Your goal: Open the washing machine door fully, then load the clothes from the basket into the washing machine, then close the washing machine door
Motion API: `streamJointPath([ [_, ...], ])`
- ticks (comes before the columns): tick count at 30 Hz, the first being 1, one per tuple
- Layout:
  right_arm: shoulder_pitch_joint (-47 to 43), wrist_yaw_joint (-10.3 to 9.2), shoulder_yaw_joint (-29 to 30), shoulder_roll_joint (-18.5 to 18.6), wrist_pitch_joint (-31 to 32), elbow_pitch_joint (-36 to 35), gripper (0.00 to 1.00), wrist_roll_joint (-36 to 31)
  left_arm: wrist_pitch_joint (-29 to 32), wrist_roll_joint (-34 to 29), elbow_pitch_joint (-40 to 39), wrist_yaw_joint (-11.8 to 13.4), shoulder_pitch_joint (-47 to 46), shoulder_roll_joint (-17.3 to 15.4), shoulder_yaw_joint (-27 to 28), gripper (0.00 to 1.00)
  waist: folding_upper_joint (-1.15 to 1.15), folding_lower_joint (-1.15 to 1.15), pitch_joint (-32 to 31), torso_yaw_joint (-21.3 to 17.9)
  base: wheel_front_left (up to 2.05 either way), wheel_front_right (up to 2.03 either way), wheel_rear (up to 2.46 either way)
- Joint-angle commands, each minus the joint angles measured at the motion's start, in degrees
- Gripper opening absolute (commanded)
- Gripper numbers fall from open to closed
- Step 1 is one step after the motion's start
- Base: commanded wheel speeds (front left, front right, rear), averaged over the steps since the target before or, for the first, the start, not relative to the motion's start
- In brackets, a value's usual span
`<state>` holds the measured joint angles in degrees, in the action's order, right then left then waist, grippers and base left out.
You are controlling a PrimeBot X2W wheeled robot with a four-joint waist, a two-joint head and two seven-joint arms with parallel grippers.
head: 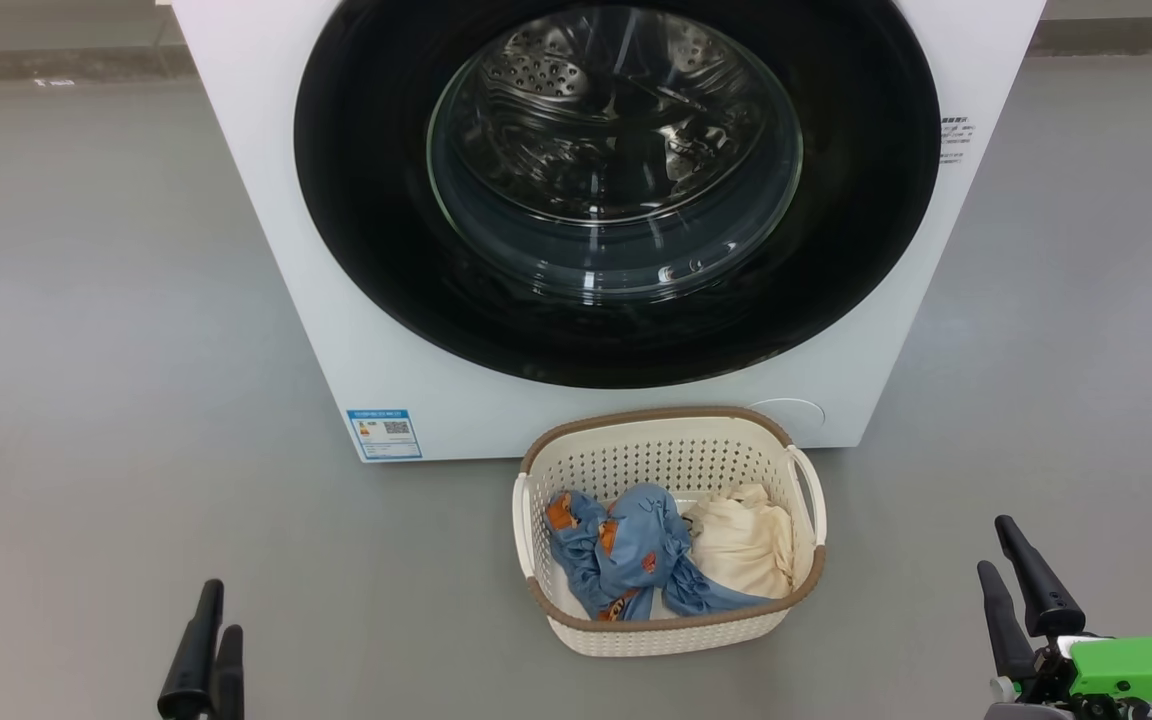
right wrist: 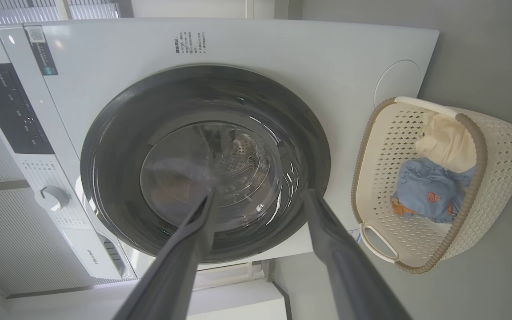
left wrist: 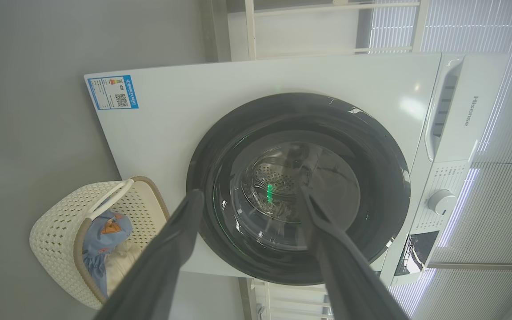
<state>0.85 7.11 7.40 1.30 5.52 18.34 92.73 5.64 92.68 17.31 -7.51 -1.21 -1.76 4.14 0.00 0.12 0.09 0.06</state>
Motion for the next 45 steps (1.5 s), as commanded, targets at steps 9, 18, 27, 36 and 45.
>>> streamJointPath([
  [9, 2.30, 0.06, -1.15, 1.06, -1.79, -2.26, 1.00, -2.58, -2.00, -2.76, -2.43, 0.00, -1.81, -1.31, -0.41, 1.00, 0.00, -0.11, 0.16, 0.06, 0.00, 0.00, 0.00],
  [18, 3.22, 0.09, -2.06, 1.50, -3.53, -3.16, 1.00, -8.86, -3.80, -8.84, -3.54, 0.00, -2.33, -1.89, -0.46, 1.00, 0.00, -0.11, 0.39, 0.18, 0.00, 0.00, 0.00],
  [27, 4.02, 0.12, -3.60, 2.26, -4.89, -3.69, 1.00, -13.89, -5.15, -15.73, -4.16, 0.01, -2.57, -2.05, -0.38, 1.00, 0.00, -0.12, 0.28, 0.26, 0.00, 0.00, 0.00],
  [36, 4.60, 0.14, -5.66, 3.43, -6.42, -3.75, 1.00, -21.67, -6.67, -24.55, -4.64, 0.01, -2.51, -2.50, -0.72, 1.00, 0.00, -0.12, 0.12, 0.22, 0.00, 0.00, 0.00],
  [45, 5.31, 0.17, -7.12, 4.45, -7.95, -2.76, 1.00, -29.49, -8.18, -33.46, -4.84, 0.01, -2.57, -2.31, -0.63, 1.00, 0.00, -0.12, 0.15, 0.11, 0.00, 0.00, 0.00],
])
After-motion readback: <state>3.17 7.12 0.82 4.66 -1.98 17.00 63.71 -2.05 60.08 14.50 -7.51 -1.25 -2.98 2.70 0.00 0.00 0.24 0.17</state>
